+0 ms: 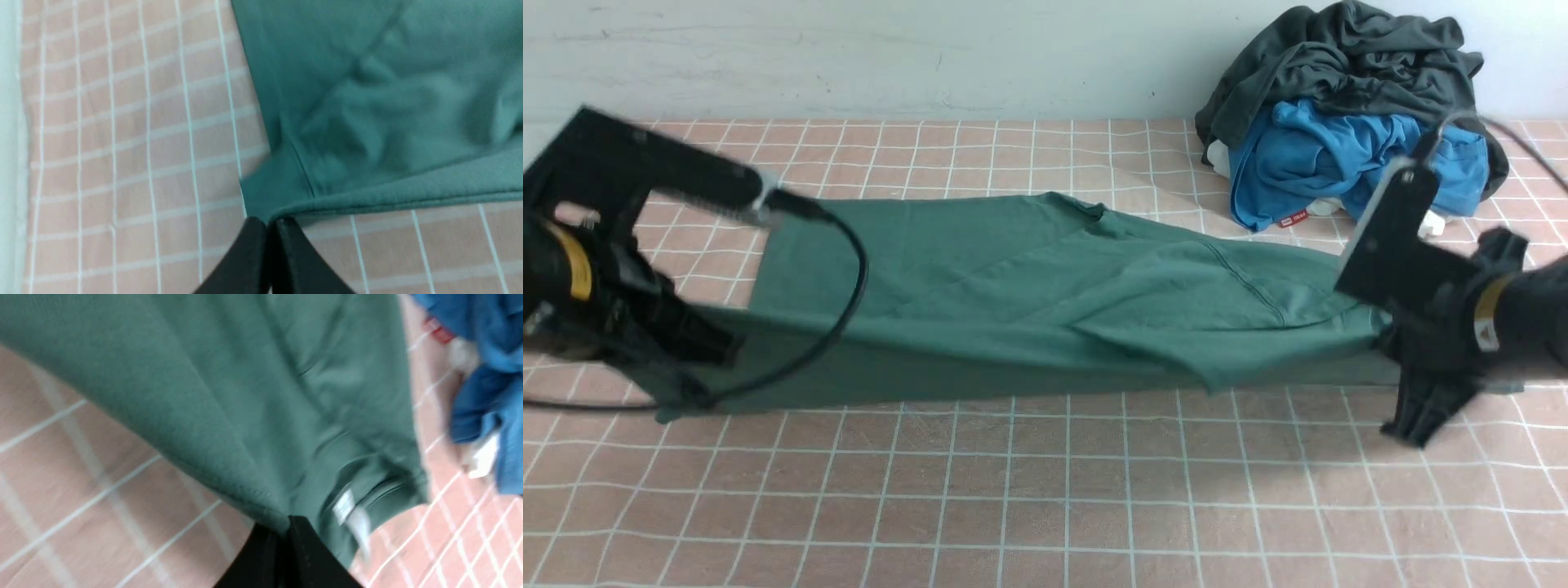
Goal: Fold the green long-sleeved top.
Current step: Use both arms to drag the lower edge of the fabric forward and fold it over the upper edge
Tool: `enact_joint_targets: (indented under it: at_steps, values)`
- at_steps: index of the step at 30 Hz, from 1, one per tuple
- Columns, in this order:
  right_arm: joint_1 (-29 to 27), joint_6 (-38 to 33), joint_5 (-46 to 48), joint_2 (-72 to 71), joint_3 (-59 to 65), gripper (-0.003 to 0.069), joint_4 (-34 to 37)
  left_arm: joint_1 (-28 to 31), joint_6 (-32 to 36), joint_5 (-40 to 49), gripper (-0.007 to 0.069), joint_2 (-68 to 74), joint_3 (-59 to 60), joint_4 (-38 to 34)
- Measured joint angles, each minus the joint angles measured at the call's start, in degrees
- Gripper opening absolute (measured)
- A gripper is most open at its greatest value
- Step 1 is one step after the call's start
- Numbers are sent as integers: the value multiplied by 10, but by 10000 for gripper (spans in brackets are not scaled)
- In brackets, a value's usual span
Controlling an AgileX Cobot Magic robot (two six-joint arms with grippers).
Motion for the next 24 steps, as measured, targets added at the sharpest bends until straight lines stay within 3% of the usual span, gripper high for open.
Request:
enact_joint_targets:
  at_steps: [6, 11, 15, 19, 21, 24]
  values:
    - [-45, 3, -67, 154, -144, 3, 11, 63, -17, -80, 6, 213, -183, 21]
    - [-57, 24, -50, 310, -295, 12, 13, 85, -29, -71, 20, 417, -371, 24]
    - [-61, 59, -9, 397, -408, 73, 26, 89, -30, -4, 105, 547, -515, 17]
    - [-62, 117, 44, 444, -489, 185, 43, 91, -28, 82, 265, 664, -684, 11]
    - [-62, 156, 97, 449, -541, 250, 61, 89, -6, 143, 353, 719, -788, 5]
    - [-60, 163, 166, 449, -599, 269, 112, 83, 53, 205, 400, 744, -886, -39]
